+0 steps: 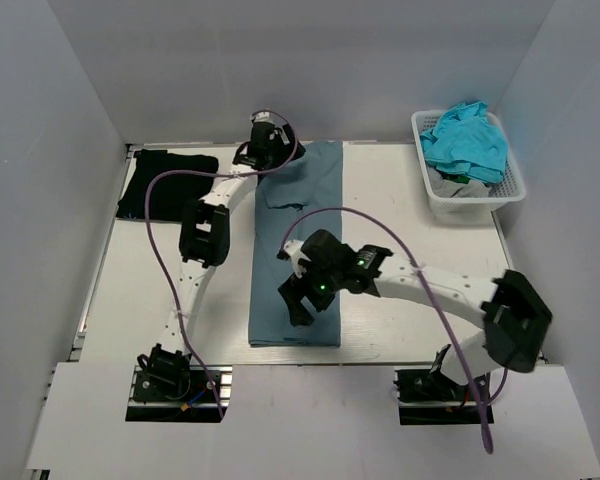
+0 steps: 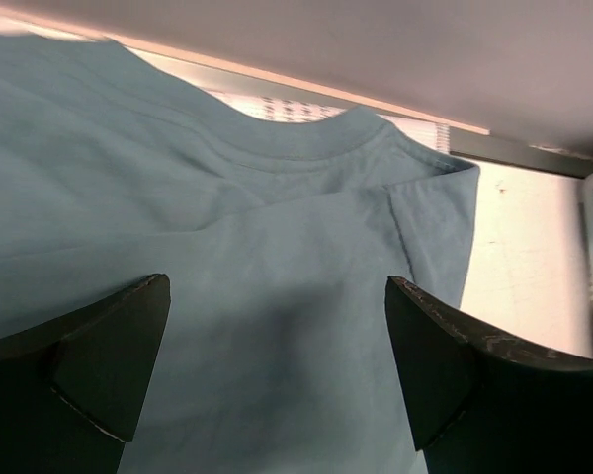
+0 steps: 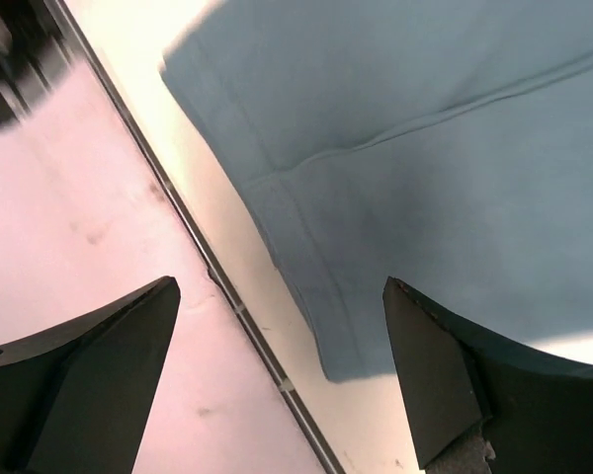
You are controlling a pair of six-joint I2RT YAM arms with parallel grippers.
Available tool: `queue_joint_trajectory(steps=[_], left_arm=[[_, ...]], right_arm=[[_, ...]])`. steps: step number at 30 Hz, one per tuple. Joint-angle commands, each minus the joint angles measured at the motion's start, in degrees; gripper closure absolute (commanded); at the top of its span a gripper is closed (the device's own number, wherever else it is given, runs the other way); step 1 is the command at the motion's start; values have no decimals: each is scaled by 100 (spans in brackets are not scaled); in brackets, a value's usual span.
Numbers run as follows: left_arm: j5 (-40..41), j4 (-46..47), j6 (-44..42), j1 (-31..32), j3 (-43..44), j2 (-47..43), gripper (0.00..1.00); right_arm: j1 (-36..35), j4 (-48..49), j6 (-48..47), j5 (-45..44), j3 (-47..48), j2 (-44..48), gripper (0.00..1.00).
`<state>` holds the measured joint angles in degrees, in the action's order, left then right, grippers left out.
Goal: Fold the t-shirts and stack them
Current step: Rotate the tshirt 90 degrees
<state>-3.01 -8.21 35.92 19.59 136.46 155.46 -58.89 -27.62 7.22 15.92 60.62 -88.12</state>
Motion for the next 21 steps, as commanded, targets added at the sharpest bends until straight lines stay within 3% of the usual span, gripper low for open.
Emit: queue_joint_trajectory(steps=[1,5,7,8,9,11,12,14,15,16,18,21], left_arm=[[-148,-391,-550,-131,-23,-1418,1],[-87,-1567,-876,-8,-242,-2760,1],[-86,-2525,-789,-8,-1101,-3466,1],[-86,-2824,-658,-8,-1531,-4253,1],[-86,-3236,-370,-8,-2588,-4669,1],[-252,-3467,-104,44,-3797,-5531,1],[-331,-3416,71,44,-5160,-6457,1],[-768,-3153,292,97,-6503,-7385,1],[-963,-3152,388,97,-7632,-7790,1],[-1391,-3152,572,158,-8113,-8472,1],[-1763,-3222,810,238,-9358,-9022,1],[-2055,-3415,1206,414,-10401,-9831,1]], right_arm=[[27,387,813,-1053,-207,707,10],[45,320,1623,-2074,-568,1472,10],[115,56,2168,-2487,-752,1796,10],[132,-128,2282,-2584,-832,1859,10],[185,-200,2553,-2620,-902,2086,10],[220,-183,2705,-2429,-1289,2228,10],[247,-113,2784,-2358,-1481,2437,10],[264,-173,2898,-2156,-1719,2562,10],[282,-217,2916,-2111,-1746,2641,10],[299,-287,2951,-2041,-1764,2711,10],[308,-437,3022,-1883,-1896,2756,10],[317,-255,3145,-1330,-2115,2712,10]])
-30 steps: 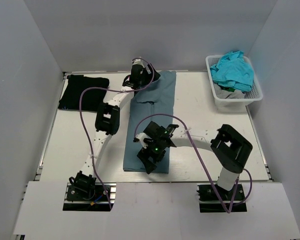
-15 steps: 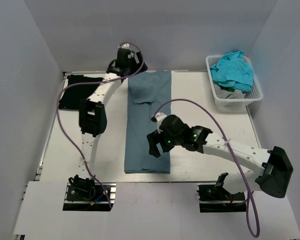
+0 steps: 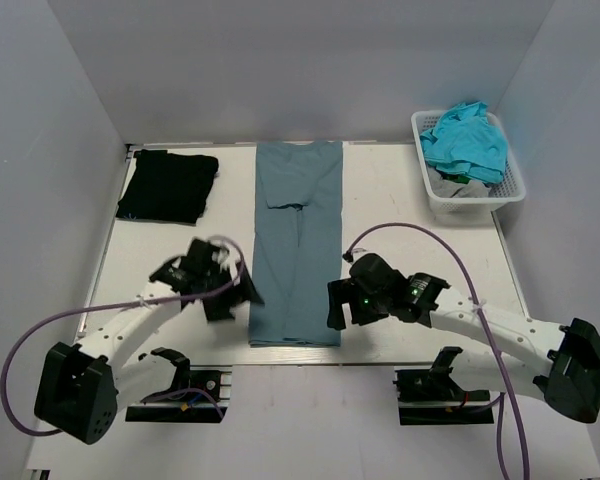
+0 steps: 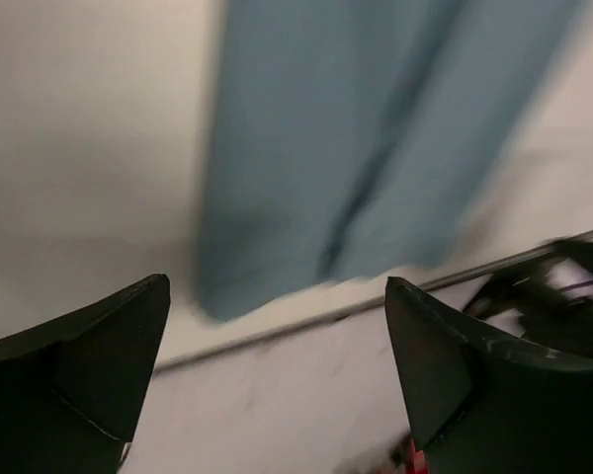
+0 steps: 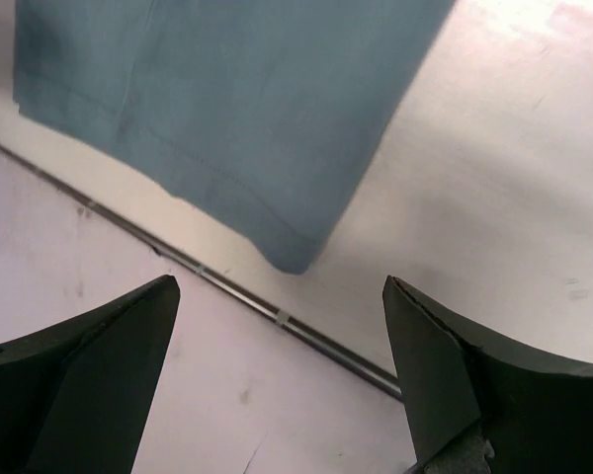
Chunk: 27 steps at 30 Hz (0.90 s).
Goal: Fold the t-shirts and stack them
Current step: Rotate the tshirt 90 degrees, then grab the bottom of the folded rectangular tshirt with both arms
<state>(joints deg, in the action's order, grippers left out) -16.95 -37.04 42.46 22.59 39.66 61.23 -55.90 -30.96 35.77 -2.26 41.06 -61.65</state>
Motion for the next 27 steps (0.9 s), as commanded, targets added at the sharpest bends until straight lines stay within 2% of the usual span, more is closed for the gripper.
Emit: queue_joint_trajectory(steps=[1,5,7,12,16,18,19,21,22,24,27], left_arm=[[-660,-533,614,184,-853,-541,1],[-599,-594,615,395,-1065,-491,1],[-468,-594,615,571,-1066,-262,5],[-177,-314,544,825,-1127,327,10],[68,-137,544,993,-1179,547,25],[279,-15,544,993,-1180,626,27],[341,-14,597,1045,-1232,731,33],[341,161,597,1046,-1233,855,38],[341,292,597,1046,-1233,916,45],[271,294,597,1046,-1233,1040,49],[341,346,719,1099,-1364,1093,55]], right_arm=[[9,194,325,612,-229,39,10],[26,301,334,797,-212,-443,10],[18,327,343,947,-151,-716,10],[44,626,370,1210,-195,-1269,17],[70,556,317,1219,-89,-1569,24],[88,494,274,1228,-63,-1736,29],[88,486,264,1272,-63,-1815,32],[132,503,229,1316,-98,-1955,39],[149,468,229,1325,-98,-2000,41],[185,477,211,1351,-98,-2044,47],[228,521,159,1272,-124,-2141,48]])
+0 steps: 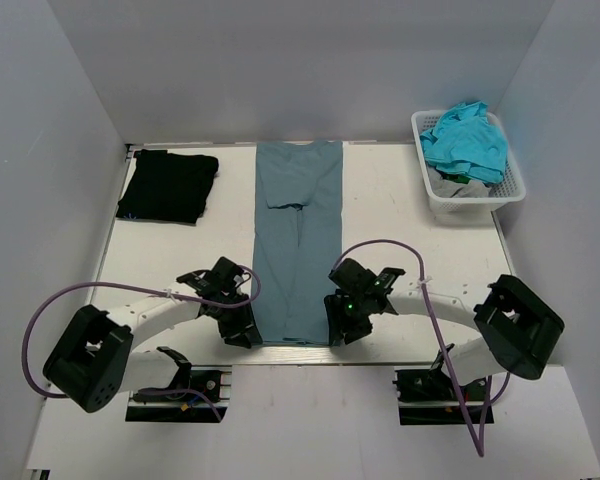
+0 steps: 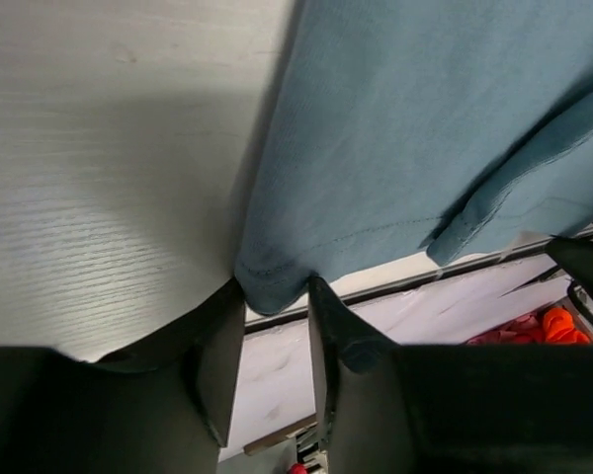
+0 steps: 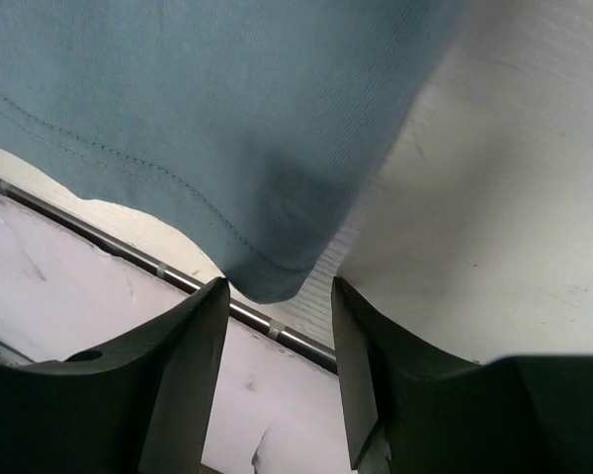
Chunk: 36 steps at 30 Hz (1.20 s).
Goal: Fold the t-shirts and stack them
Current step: Grab the bottom of the folded rectangular tshirt with both arms
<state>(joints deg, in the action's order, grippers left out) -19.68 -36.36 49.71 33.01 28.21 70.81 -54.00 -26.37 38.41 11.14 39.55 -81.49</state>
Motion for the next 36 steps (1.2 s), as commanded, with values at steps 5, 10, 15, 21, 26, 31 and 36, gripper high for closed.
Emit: queue_joint_trajectory(steps=[5,10,15,21,26,31,36], left_arm=[[667,418,-6,56,-298,83,68],[667,560,-6,109,-141,205,100],[861,270,-208,214,245,110,100],[1062,59,-208,214,1028,-225,100],[1660,-547,-208,91,2002,3,100],[2407,-960,-260,38,3337,923,100],[3013,-1233,-331,-155,4394,1611,100]], right_arm=[[135,211,-281,169,61,-463,60],[118,237,-387,301,149,-473,100],[109,79,-431,108,281,-157,100],[144,-641,-379,-550,1010,-147,100],[476,-1149,-176,-947,1845,-349,100],[942,-1449,-501,-982,2985,-936,100],[1373,-1827,-913,-1087,4223,-1658,100]])
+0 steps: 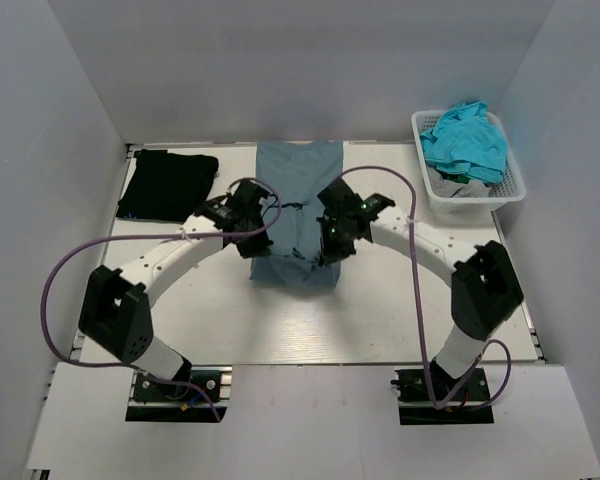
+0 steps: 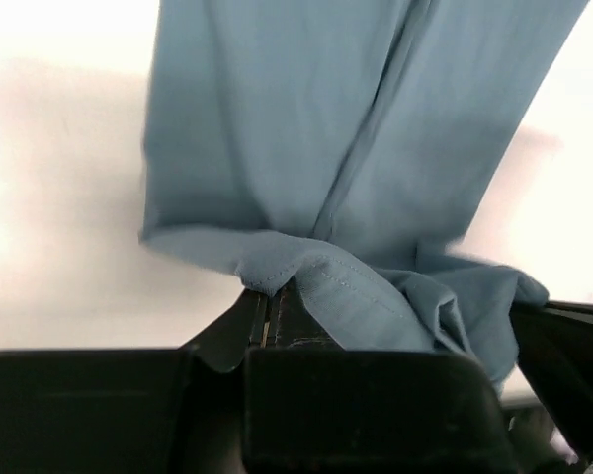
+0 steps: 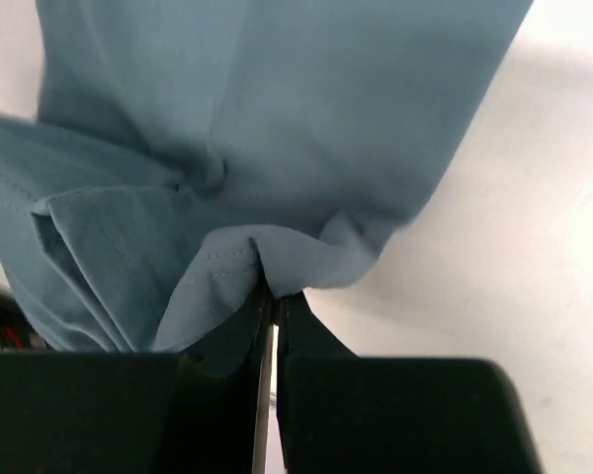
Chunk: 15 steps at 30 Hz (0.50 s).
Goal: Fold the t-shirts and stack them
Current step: Grab the bottom of the folded rectangular tshirt with both arms, then fold the folded rectangular tshirt in 1/3 of the way
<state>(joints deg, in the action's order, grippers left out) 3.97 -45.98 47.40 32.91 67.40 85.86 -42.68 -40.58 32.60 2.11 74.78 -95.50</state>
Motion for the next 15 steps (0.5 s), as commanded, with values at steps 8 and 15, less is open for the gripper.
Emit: queue_joint_trajectory(steps=[8,15], left_arm=[[755,177,-590,-478,1363,703,100],[517,537,-785,-584,1882,1396,100]], right_arm=[[840,-688,-755,70,2284,-1364,100],[1130,-750,-790,176,2813,-1909,100]])
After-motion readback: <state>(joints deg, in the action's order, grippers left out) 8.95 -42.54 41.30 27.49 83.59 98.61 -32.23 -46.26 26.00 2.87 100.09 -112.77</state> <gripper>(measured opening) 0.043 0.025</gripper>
